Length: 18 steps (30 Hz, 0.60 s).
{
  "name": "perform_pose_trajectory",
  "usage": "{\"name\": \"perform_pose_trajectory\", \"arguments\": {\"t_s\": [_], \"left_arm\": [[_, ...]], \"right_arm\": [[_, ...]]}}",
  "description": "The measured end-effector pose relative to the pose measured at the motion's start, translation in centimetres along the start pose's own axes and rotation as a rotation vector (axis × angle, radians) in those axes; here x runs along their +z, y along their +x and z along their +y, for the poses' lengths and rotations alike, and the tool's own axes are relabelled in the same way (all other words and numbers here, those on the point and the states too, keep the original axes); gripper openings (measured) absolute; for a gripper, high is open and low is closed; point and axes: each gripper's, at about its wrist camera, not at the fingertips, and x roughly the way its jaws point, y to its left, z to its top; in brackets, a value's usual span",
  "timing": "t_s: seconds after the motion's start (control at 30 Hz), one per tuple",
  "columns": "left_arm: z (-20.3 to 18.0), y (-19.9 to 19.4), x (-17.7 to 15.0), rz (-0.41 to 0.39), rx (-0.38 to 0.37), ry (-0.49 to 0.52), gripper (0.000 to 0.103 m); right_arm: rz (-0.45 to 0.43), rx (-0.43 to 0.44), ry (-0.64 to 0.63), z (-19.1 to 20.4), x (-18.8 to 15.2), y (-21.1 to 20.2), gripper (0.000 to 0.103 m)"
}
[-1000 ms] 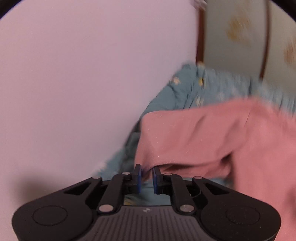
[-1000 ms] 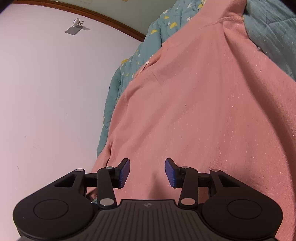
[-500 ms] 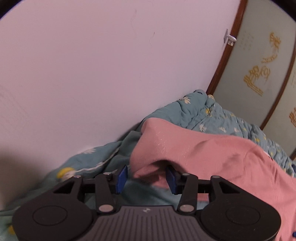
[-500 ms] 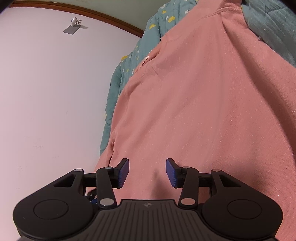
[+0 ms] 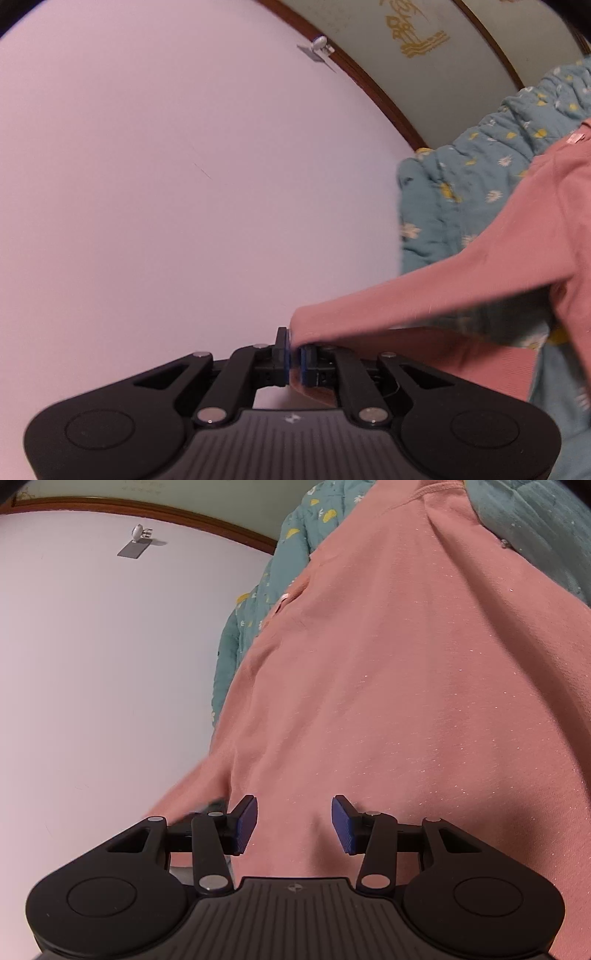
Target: Fold clothes
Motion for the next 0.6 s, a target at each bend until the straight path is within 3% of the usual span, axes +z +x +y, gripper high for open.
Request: {"name": "perform_pose_trajectory", "arguments": {"t_s": [0.1,0.13,0.17,0.2,0.3,0.43,0.5,0.6], "left_arm": [[-0.5,-1.5,-0.4,-0.016,-0.004,0.091,0.032],[-0.7,-1.9,-0.7,-0.020,-0.008,0.112,0.033],[-1.2,-2.6,-1.2,-0.019,-0.056,0.126,0.033],[-1.6,-3.4,-1.8,-0.006,-0.154,0.126,0.035],[-2.7,-4.5,-3.9,0.090,-0.354,0.038,0.035],[-2.6,-4.2,-7.3,0.195,-0.539,-0.202,0.038],[-2.7,-4.2,-8.8,0.223,-0.548,-0.235,0.038],[-2.9,-3.3,-10.6,0.257,-0.463,-0.261,0.039]], "right_arm": [[0.001,0.008,-0.005,0.3,-0.2,-0.2,0.046],[0.000,0.008,-0.004,0.3,-0.2,-0.3,0.046],[-0.001,0.009,-0.003,0.3,-0.2,-0.3,0.046],[-0.002,0.009,-0.001,0.2,-0.2,-0.3,0.046],[-0.002,0.010,0.009,0.1,-0.2,-0.3,0.047],[0.006,0.013,0.027,-0.1,-0.2,-0.3,0.048],[0.011,0.012,0.034,-0.2,-0.2,-0.2,0.049],[0.018,0.010,0.037,-0.2,-0.3,-0.1,0.049]]}}
